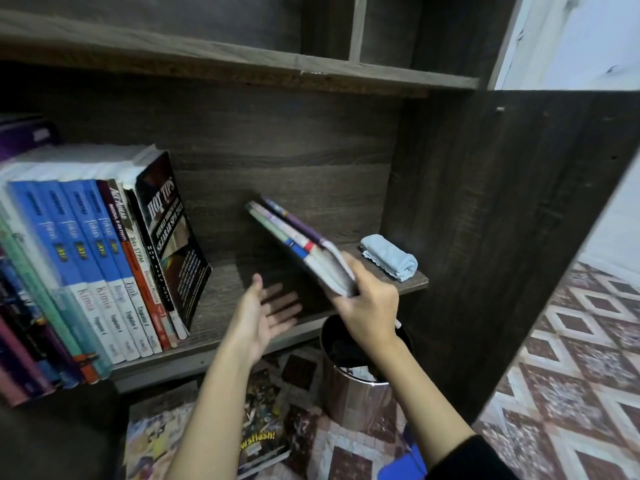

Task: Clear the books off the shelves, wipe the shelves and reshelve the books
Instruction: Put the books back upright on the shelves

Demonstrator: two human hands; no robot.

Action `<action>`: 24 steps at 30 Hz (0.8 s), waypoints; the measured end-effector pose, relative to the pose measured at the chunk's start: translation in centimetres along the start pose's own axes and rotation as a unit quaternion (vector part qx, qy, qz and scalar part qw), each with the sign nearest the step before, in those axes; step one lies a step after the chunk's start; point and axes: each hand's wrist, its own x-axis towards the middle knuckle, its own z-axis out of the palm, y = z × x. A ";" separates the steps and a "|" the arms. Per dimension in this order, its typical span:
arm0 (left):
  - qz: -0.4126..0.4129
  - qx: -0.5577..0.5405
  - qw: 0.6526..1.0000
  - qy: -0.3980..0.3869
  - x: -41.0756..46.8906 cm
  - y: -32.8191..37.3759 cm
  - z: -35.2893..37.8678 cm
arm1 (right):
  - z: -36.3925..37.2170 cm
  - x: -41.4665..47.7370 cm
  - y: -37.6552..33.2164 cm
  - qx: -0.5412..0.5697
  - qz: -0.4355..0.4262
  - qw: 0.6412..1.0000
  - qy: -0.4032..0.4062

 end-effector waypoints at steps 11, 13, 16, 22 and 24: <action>-0.026 -0.134 0.990 -0.037 0.9 -3.4 3.3 | -3.6 3.9 -3.0 0.394 0.414 0.811 0.124; 0.009 -0.161 0.987 -0.014 0.4 -2.6 3.4 | -3.3 3.5 -2.9 0.414 0.474 0.765 0.139; 0.017 -0.131 0.991 0.034 0.6 -2.1 3.1 | -2.1 2.2 -2.2 0.432 0.575 0.674 0.167; -0.018 -0.082 0.996 0.029 0.2 -2.6 3.9 | -0.3 0.2 -0.3 0.412 0.700 0.535 0.234; -0.020 -0.061 0.998 0.026 0.2 -2.9 4.2 | 0.0 -0.4 0.1 0.396 0.722 0.516 0.239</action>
